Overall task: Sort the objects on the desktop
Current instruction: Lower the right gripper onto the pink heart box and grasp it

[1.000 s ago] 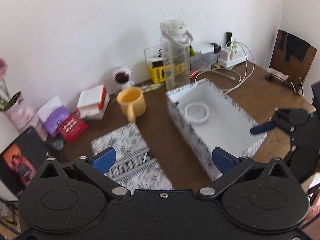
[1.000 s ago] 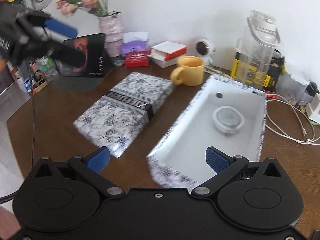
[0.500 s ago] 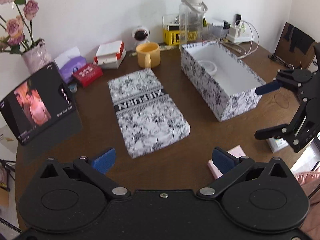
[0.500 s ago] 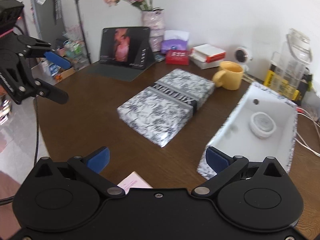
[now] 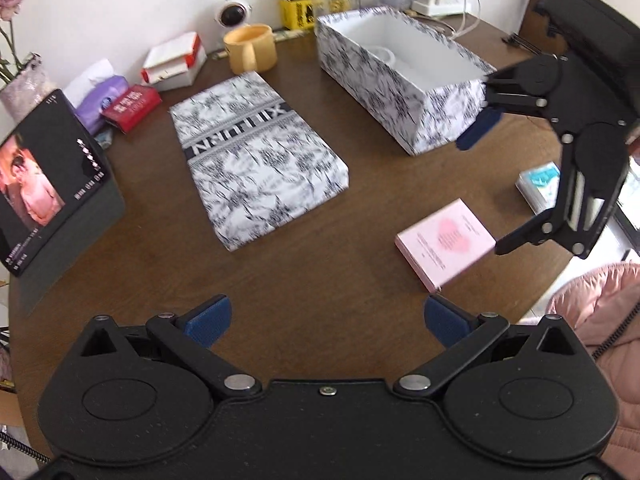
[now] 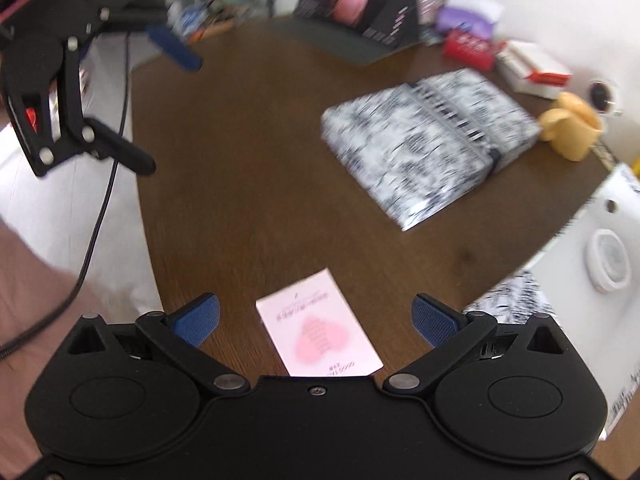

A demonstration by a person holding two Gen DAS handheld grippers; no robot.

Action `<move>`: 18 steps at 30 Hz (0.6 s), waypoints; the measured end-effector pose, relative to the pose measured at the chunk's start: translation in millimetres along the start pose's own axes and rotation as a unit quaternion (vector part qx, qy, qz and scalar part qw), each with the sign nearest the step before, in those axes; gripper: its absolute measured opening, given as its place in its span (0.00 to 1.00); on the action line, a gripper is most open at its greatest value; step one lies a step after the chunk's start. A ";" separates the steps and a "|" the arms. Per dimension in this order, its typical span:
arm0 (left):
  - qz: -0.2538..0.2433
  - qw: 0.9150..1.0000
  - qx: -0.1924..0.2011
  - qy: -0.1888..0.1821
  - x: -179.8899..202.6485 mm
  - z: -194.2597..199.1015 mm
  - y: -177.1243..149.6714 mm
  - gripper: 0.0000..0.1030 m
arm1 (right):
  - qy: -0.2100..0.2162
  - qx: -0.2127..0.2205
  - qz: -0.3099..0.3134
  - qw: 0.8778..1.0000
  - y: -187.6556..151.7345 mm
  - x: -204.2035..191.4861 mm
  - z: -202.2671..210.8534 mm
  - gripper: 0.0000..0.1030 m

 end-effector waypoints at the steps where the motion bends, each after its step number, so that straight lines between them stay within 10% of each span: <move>1: -0.001 1.000 -0.004 -0.002 1.8 -2.6 -1.8 1.00 | 0.003 -0.007 0.009 1.000 -0.2 -1.4 -4.0 1.00; 18: -0.017 0.998 -0.053 -0.017 18.4 -31.2 -25.2 1.00 | 0.060 -0.130 0.166 0.976 -4.7 -22.1 -69.7 1.00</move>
Point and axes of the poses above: each gripper's, at about its wrist camera, not at the fingertips, and z roughly against the way its jaws point, x to its right, y to its top, the point moved 5 cm from there along -z, roughly the way its jaws point, and after that the axes turned 11 degrees about z, right-handed, at the moved point
